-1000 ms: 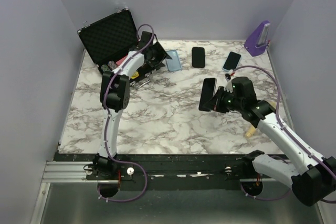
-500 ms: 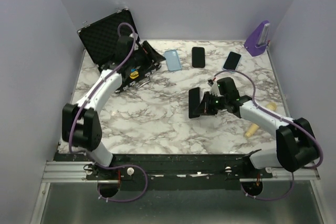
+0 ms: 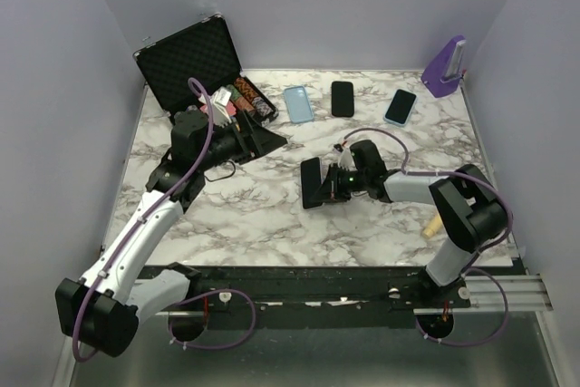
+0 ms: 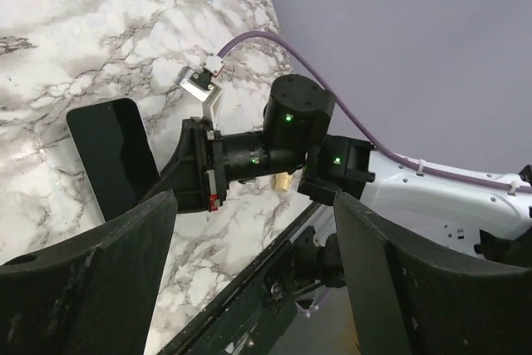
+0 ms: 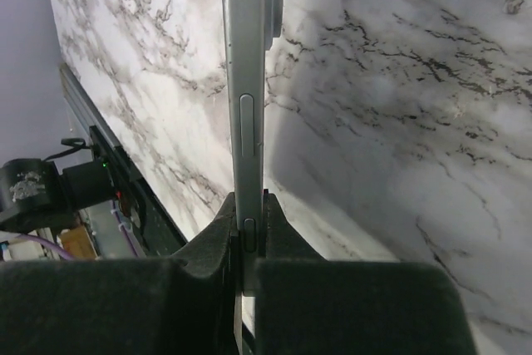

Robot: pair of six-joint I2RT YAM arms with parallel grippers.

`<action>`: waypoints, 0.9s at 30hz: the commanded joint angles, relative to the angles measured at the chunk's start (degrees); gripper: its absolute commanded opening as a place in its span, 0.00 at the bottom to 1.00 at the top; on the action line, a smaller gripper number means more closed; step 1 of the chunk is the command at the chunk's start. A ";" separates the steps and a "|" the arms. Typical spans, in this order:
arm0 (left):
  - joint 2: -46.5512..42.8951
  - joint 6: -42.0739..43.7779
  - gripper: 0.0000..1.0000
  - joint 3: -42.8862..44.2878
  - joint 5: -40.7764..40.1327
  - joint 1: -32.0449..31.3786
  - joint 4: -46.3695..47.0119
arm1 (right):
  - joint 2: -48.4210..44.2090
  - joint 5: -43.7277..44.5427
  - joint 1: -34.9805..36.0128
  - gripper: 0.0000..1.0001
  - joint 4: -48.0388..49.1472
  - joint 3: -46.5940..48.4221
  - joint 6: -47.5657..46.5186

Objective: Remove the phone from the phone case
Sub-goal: Place the phone at the center of the board.

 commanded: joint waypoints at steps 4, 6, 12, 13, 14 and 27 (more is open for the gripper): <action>-0.72 4.79 0.84 3.04 -1.62 -0.06 -3.02 | 2.76 -3.30 -0.07 0.05 15.13 -2.50 8.16; -0.29 3.83 0.84 3.21 -1.44 -0.50 -1.88 | 3.20 -1.73 0.98 0.05 21.27 -4.35 14.74; 0.24 4.34 0.84 5.32 -3.98 -3.39 -1.16 | 9.43 5.21 10.45 0.08 30.70 -1.11 25.57; 0.16 5.13 0.84 5.93 -5.12 -4.01 -2.13 | 11.27 6.71 11.95 0.09 32.97 -0.58 27.93; -0.02 5.66 0.84 6.46 -5.91 -4.54 -2.92 | 12.42 9.59 13.45 0.11 36.82 -1.62 31.79; -5.56 8.13 0.84 5.68 -12.95 -5.51 -6.18 | 19.71 27.64 16.98 0.17 47.48 0.38 42.18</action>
